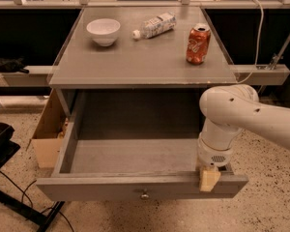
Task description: Open top drawer
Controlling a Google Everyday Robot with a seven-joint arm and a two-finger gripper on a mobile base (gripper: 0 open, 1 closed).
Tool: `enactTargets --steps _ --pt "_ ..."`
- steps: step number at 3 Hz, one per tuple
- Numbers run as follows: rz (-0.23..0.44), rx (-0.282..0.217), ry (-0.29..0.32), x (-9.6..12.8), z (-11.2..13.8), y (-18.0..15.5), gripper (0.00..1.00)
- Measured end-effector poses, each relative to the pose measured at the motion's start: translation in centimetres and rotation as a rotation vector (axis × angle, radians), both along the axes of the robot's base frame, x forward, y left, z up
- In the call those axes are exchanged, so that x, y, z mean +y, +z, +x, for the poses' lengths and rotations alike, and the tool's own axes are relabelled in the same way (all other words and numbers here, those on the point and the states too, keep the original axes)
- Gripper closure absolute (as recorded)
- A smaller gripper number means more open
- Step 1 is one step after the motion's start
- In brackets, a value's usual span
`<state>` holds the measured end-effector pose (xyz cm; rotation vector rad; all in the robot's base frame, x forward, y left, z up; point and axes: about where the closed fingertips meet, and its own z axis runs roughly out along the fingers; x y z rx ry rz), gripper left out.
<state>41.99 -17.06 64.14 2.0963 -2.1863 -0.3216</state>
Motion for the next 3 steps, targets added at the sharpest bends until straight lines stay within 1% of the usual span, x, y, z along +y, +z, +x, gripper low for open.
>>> enactTargets --steps 1,2,3 --pt "-0.051 0.050 -0.021 -0.4 -3.0 1.0 1.00" --pt "-0.067 0.078 -0.050 -1.2 -4.5 1.5 1.00" --pt "-0.067 0.078 -0.050 -1.2 -4.5 1.5 1.00"
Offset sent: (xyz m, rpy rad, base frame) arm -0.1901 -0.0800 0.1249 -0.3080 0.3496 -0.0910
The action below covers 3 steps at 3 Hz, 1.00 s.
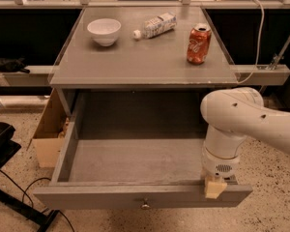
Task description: Open top drawer
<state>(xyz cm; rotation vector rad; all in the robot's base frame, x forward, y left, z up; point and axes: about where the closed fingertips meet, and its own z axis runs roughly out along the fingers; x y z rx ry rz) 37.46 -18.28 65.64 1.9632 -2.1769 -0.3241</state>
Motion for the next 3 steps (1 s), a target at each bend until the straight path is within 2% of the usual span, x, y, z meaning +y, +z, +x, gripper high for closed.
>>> enactTargets --steps 1,3 --pt "0.000 0.000 0.000 0.00 0.00 0.00 0.85" --pt "0.000 0.000 0.000 0.00 0.00 0.00 0.39"
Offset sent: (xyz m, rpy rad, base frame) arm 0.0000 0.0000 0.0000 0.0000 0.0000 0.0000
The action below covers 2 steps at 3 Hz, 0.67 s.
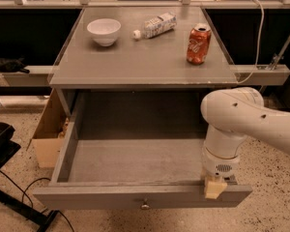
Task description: Open top drawer
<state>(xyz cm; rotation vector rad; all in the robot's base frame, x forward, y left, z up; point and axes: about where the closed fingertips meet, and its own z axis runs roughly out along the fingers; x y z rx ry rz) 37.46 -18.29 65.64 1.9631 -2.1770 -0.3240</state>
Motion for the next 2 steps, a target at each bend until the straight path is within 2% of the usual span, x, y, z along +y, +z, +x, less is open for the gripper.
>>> enactTargets --steps 1,2 --pt "0.000 0.000 0.000 0.0 0.0 0.0 0.15" --pt "0.008 -0.056 0.006 -0.6 0.7 3.3 0.00"
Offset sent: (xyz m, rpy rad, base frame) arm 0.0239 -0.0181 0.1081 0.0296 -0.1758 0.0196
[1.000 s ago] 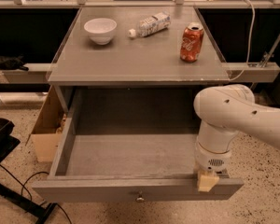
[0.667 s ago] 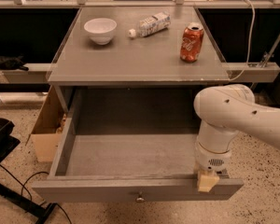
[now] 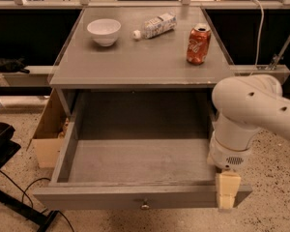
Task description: Open top drawer
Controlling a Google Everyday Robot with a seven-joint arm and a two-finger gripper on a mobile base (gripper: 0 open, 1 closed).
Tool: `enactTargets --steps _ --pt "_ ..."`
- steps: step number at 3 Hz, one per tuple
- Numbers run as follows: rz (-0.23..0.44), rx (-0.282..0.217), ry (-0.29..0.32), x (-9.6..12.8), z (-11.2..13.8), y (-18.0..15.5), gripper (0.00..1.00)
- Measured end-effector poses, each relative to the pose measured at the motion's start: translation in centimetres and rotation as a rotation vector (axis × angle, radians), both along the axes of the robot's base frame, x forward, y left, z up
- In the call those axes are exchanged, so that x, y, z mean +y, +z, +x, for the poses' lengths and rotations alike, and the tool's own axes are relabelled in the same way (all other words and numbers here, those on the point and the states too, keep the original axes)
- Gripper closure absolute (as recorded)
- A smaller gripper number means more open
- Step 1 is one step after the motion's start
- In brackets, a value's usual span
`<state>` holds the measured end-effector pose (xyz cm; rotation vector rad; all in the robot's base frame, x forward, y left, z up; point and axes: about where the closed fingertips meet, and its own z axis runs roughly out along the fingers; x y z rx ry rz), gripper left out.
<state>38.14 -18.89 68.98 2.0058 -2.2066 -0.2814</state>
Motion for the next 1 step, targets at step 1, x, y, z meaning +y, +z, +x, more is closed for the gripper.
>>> enactTargets --steps 1 --pt "0.027 -0.105 0.000 -1.53 0.39 6.36 0.00"
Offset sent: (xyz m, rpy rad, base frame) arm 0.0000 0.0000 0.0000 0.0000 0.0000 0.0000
